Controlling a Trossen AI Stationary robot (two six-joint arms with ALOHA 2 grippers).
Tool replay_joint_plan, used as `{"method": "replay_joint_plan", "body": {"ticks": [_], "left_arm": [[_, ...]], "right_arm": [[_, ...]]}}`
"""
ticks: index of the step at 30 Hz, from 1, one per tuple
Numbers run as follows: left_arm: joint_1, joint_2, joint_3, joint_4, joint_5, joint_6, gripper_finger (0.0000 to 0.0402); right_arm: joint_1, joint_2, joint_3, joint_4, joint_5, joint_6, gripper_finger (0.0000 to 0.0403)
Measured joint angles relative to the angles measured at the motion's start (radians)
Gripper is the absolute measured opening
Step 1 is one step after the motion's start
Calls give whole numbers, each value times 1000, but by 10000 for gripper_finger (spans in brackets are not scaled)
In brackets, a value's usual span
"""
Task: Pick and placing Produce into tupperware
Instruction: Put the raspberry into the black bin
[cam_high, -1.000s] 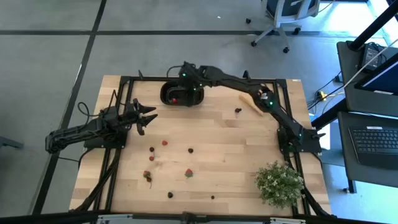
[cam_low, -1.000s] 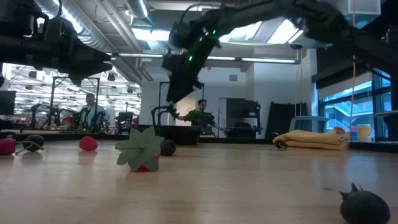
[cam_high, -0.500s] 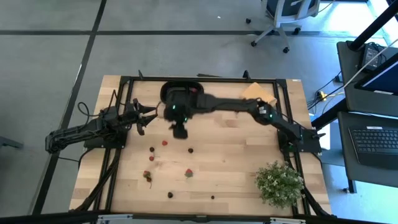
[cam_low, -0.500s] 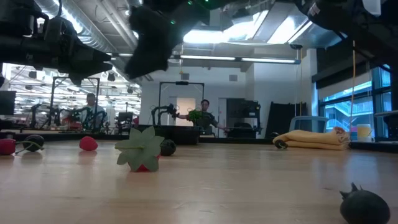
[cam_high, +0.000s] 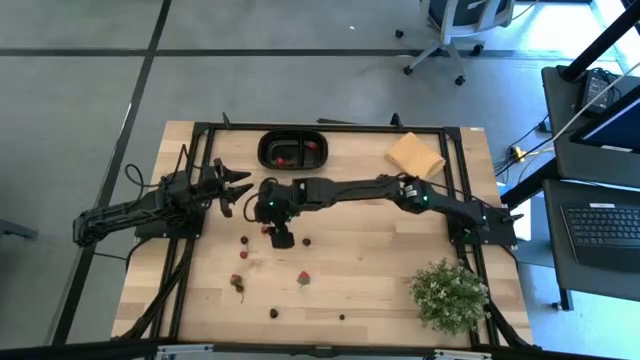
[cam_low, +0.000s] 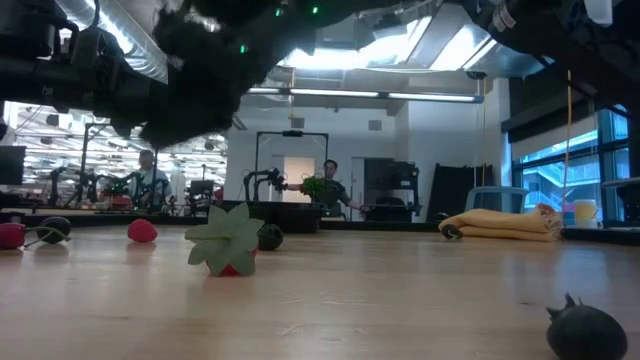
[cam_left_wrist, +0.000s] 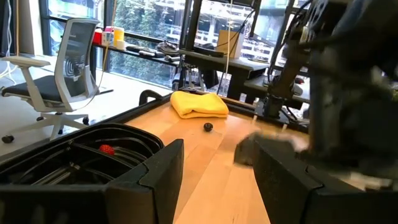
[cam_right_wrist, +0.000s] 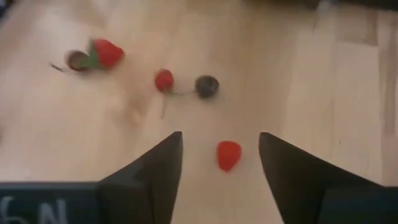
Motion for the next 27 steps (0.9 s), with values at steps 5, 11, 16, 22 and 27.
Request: {"method": "replay_joint_plan", "body": {"ticks": [5,11,16,22,27], "left_arm": [[0,0,0,0,0,0,182],[0,0,0,0,0,-1,182],[0,0,0,0,0,-1,182],[0,0,0,0,0,-2,182],[0,0,0,0,0,-2,182]], "right_arm": [[-3,49,0,58,76,23,264],[1,110,-2,67,82,28,282],[8,146,-1,83,81,26,283],[12,171,1,101,76,30,276],[12,172,2,97,75,31,244]]}}
